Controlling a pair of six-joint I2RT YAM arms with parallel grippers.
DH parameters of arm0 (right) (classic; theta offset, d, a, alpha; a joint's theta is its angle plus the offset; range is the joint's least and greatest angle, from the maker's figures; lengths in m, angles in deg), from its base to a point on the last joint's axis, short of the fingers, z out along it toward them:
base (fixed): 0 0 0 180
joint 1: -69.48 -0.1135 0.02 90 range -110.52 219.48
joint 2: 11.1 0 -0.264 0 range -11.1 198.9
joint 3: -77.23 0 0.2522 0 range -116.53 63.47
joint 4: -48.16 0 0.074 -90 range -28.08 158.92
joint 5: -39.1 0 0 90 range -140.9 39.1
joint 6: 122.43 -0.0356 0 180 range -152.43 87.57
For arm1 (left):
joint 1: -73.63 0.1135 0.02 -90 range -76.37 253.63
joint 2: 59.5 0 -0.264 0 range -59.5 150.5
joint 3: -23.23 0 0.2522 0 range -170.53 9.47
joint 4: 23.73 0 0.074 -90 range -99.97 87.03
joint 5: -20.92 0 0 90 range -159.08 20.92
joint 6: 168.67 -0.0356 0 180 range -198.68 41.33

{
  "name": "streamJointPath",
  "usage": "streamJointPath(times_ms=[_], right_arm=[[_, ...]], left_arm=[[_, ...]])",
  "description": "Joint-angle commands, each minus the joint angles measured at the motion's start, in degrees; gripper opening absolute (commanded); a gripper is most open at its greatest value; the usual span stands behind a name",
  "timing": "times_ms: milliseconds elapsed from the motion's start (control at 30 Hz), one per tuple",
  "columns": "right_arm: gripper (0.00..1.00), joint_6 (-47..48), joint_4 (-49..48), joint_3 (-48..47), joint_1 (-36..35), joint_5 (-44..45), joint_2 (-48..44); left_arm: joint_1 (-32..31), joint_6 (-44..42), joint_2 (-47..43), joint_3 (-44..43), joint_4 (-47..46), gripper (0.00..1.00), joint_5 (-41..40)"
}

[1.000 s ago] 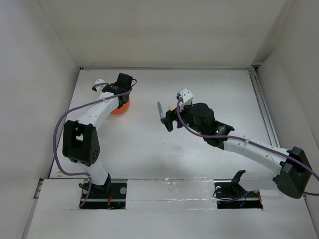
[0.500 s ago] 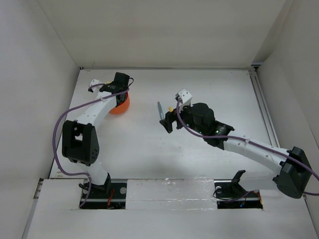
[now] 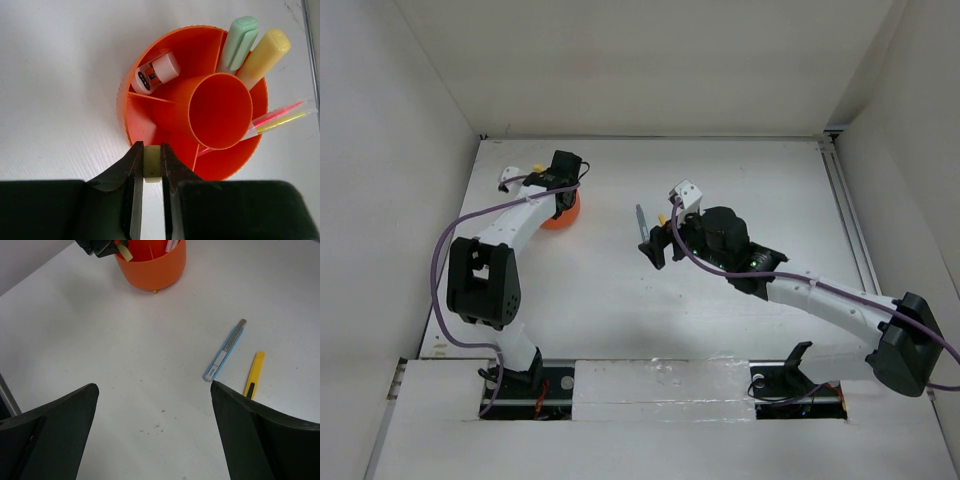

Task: Sort the stationery into containers
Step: Place the stationery in the storage box.

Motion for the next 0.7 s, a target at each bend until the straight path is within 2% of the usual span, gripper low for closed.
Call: streamJointPath(times_ms=[0, 267, 333, 400, 567, 667], right_arm=[[1.00, 0.12, -3.16, -0.11, 0.10, -1.72, 0.02], [1.00, 0.13, -3.69, 0.42, 0.10, -2.25, 0.02], [1.00, 0.13, -3.69, 0.42, 0.10, -2.25, 0.02], [1.00, 0.13, -3.69, 0.42, 0.10, -2.25, 0.02], [1.00, 0.13, -3.69, 0.42, 0.10, -2.25, 0.02], [1.00, 0.13, -3.69, 0.42, 0.10, -2.25, 0.02]], left_arm=[[0.06, 6.82, 0.35, 0.68, 1.41, 0.00, -5.29], [0.06, 8.40, 0.88, 0.68, 1.93, 0.00, -5.82], [0.06, 8.41, 0.88, 0.68, 1.93, 0.10, -6.35], [0.06, 8.41, 0.88, 1.20, 1.93, 0.14, -6.35], [0.06, 8.41, 0.88, 1.21, 1.93, 0.34, -6.35], [0.06, 8.41, 0.27, 1.21, 1.41, 0.39, -6.35]])
